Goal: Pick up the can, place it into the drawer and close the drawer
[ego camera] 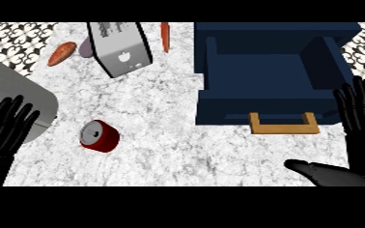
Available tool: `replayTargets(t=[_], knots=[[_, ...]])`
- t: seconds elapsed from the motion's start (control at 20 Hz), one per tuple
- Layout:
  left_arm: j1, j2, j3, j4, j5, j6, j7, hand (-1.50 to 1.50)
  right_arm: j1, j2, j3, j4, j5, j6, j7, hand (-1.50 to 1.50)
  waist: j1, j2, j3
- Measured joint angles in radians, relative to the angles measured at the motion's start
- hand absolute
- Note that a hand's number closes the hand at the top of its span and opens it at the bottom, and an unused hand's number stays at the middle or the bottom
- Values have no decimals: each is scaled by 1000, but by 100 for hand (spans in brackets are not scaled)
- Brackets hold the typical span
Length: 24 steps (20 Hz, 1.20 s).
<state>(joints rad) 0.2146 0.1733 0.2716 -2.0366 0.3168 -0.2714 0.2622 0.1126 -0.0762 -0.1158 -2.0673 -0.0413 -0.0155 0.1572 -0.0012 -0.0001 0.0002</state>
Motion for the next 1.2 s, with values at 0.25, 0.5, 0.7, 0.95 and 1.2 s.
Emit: replayTargets(t=[0.25,0.5,0.7,0.95,1.2], knots=[[0,-47,-45,73,-107,1,-64,-150,11,-10,-34,-13,-33,23,-5,-150,0,0,0],[7,-87,-73,180,-201,2,-169,-150,32,-19,-63,-40,-50,43,-2,-150,-1,0,0],[11,-110,-88,262,-266,19,-248,-150,61,-16,-69,-84,-54,56,9,-150,-1,0,0],[-3,-108,-56,411,-298,27,-375,-150,71,-17,-95,-87,-71,76,4,-150,-1,0,0],[-23,-121,-55,537,-336,56,-465,-150,81,-17,-111,-139,-86,85,50,-150,-1,0,0]])
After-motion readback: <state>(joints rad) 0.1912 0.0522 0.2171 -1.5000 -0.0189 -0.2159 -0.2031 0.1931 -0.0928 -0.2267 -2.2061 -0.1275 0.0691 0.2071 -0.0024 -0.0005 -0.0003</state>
